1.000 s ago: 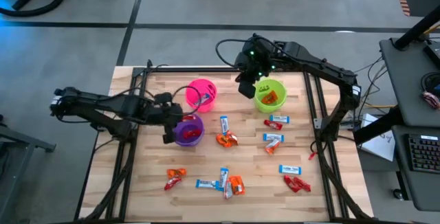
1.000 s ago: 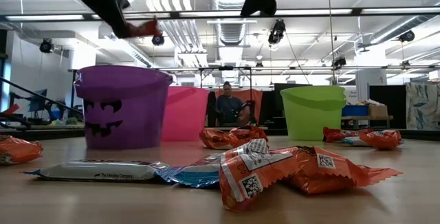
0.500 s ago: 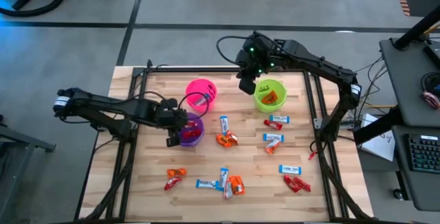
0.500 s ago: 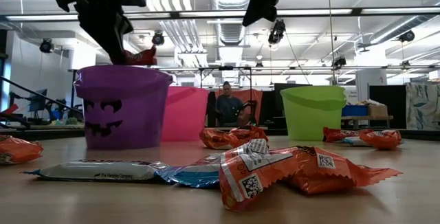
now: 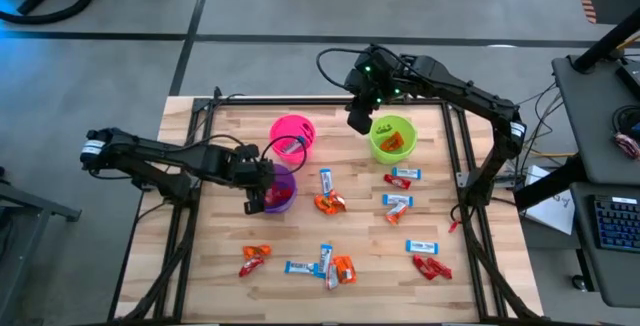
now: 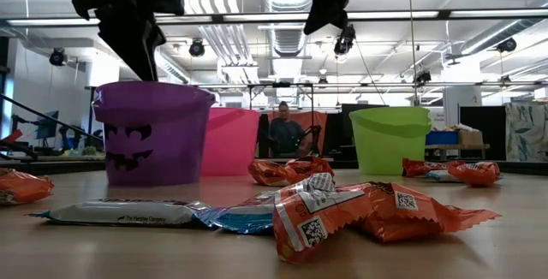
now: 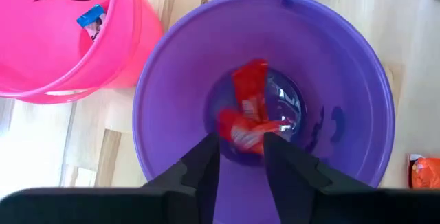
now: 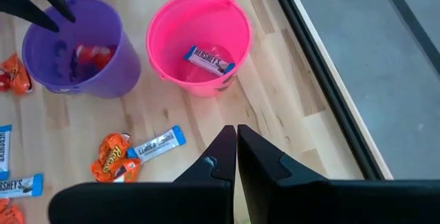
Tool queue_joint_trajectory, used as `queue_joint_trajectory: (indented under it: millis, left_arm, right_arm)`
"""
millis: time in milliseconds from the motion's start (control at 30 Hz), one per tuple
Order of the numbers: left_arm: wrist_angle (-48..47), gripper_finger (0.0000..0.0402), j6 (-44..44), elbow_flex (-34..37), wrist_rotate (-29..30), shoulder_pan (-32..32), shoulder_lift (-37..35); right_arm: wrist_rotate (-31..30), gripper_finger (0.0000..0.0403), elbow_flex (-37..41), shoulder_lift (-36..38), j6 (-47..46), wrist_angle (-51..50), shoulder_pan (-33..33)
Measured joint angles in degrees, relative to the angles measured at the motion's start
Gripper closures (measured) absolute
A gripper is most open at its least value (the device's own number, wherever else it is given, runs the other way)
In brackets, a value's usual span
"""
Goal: Sort candy
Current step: Put the orange chocolate into the green bucket
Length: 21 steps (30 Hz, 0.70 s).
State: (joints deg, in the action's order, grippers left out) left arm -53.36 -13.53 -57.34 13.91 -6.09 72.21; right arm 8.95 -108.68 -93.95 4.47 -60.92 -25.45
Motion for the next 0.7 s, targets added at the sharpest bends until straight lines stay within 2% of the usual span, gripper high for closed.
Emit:
queue_joint_trajectory:
  millis: [200, 400, 533, 700]
  left_arm:
    - [-0.87, 0.029, -0.94, -1.19, -0.68, 0.0, -0.99]
    - [-1.92, 0.029, -0.52, -6.06, -0.86, 0.0, -2.51]
    - [-1.98, 0.029, -0.37, -8.01, 2.41, 0.0, -3.9]
    - [-1.11, 0.029, -1.9, -9.41, 7.39, 0.0, -6.2]
  right_arm:
    - [1.05, 0.0394, -0.02, 0.17, -3.55, -0.67, 0.06]
    - [8.12, 0.0394, -0.07, 0.94, -10.38, -4.86, 0.06]
    - [13.58, 0.0394, -0.07, 0.96, -16.23, -10.71, 0.3]
    - [13.56, 0.0394, 0.26, 0.96, -21.0, -18.89, 2.79]
